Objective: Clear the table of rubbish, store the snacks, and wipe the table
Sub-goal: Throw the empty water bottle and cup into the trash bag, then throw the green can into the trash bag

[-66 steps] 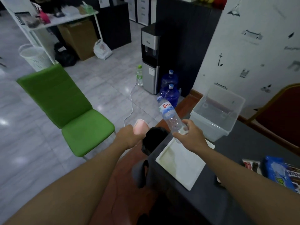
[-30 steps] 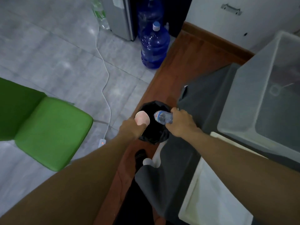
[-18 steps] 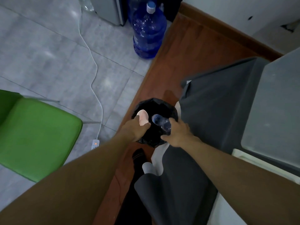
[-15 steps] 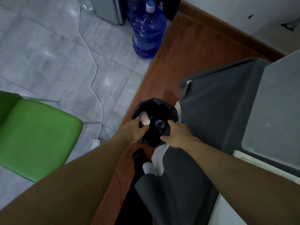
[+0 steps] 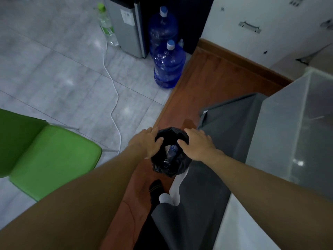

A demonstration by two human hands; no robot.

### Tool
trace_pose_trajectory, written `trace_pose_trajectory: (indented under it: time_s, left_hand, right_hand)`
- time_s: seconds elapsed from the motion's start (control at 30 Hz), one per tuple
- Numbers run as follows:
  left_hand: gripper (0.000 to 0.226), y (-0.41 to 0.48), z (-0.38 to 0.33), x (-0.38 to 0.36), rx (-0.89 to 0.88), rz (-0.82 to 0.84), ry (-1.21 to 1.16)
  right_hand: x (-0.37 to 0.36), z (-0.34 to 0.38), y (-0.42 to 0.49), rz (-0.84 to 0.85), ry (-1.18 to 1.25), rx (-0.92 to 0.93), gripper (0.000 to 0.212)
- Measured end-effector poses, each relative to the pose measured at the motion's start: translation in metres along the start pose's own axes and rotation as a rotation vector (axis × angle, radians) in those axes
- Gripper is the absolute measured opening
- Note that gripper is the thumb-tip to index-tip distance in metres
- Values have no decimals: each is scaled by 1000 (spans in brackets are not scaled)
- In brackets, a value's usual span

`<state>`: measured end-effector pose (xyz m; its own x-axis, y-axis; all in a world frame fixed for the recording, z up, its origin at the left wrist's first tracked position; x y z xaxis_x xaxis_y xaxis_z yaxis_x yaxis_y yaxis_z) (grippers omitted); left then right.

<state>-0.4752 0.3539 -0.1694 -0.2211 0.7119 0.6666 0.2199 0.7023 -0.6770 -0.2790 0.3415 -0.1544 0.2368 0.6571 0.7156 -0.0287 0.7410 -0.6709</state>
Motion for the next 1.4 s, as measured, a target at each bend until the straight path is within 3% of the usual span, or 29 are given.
trace_pose_trajectory:
  time_s: [0.3,0.67,1.03,1.4]
  left_hand:
    - [62,-75,-47,61,12,-178,125]
    - [62,-172,-115,100,15,-410,103]
    - [63,-221,-196,112,-108,-552,138]
    - [63,-235,-269,112,-317,-567,275]
  right_hand:
    - [79,5,-69,-191,37,100,70]
    - [149,-16,-175,-380,18,211,68]
    - [173,-76,-250,-528,-10,147,70]
    - [164,-145,-312,-608,116,-29,74]
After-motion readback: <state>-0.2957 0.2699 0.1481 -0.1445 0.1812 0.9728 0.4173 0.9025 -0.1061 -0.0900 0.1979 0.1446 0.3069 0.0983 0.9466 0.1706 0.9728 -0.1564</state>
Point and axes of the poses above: each hand's wrist, its own y-axis towards the middle knuckle, its own x-axis out of the back of the hand, z = x × y, the point moved 2 cm from there along y, towards the middle knuckle
